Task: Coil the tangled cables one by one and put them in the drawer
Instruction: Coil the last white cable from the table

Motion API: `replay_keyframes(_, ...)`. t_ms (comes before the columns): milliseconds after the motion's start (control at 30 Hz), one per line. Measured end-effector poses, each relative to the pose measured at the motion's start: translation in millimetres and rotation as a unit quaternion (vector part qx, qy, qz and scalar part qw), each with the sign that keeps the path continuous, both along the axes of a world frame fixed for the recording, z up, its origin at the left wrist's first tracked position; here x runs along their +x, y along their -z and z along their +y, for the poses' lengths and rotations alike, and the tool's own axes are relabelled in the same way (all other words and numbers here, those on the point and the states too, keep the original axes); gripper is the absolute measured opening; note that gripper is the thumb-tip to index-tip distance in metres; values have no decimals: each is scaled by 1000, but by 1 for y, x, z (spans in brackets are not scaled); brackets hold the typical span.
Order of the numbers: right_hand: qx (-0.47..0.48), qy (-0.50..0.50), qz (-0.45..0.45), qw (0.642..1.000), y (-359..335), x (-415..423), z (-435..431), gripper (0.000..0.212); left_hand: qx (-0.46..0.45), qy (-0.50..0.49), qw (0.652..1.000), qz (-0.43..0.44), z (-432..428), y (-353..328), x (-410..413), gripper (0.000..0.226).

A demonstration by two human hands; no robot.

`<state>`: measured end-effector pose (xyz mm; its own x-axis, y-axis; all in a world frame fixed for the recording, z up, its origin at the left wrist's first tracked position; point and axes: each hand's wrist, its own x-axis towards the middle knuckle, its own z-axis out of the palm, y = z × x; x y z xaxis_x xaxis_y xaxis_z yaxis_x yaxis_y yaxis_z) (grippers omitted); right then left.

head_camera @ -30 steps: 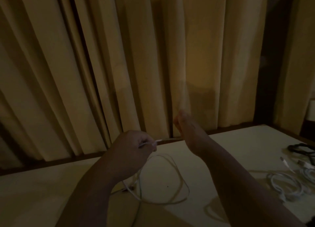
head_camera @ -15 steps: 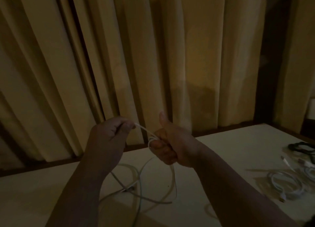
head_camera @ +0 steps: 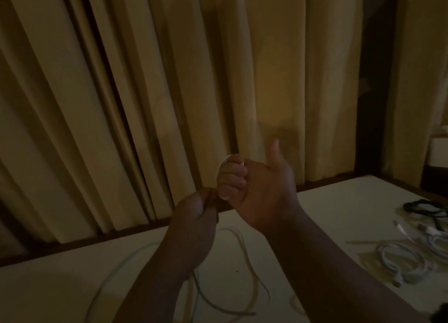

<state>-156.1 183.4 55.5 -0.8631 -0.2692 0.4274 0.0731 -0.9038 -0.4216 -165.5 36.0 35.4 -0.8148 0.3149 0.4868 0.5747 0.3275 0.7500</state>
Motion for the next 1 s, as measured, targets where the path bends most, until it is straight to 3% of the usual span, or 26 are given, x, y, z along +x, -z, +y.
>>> replay_keyframes(233, -17, 121, -25, 992, -4, 2, -5, 74, -101, -20, 995, 1, 1, -3, 9, 34)
replay_keyframes(400, 114, 252, -66, 959, -4, -8, 2, 67, -187, -35, 982, 9, -2, -12, 15, 25)
replay_keyframes(600, 339, 363, -85, 864, -5, -9, 2, 63, -272, -42, 961, 35, -10, -22, 19, 24)
replay_keyframes(667, 448, 409, -26, 795, 7, -12, 5, 54, -278, -39, 959, 33, -14, -25, 20, 23)
replay_keyframes(733, 562, 449, 65, 691, 20, -12, 8, 52, -273, -45, 960, 42, -19, -28, 19, 24)
replay_keyframes(800, 629, 439, 104, 633, 27, -9, 9, 61, -263, -54, 962, 55, -24, -31, 16, 27)
replay_keyframes(933, 702, 357, 100, 608, 25, -3, 0, 67, -257, -68, 958, 112, -33, -29, 5, 27)
replay_keyframes(1000, 711, 298, 61, 634, 24, -4, 0, 79, -247, -63, 958, 131, -38, -27, -1, 25)
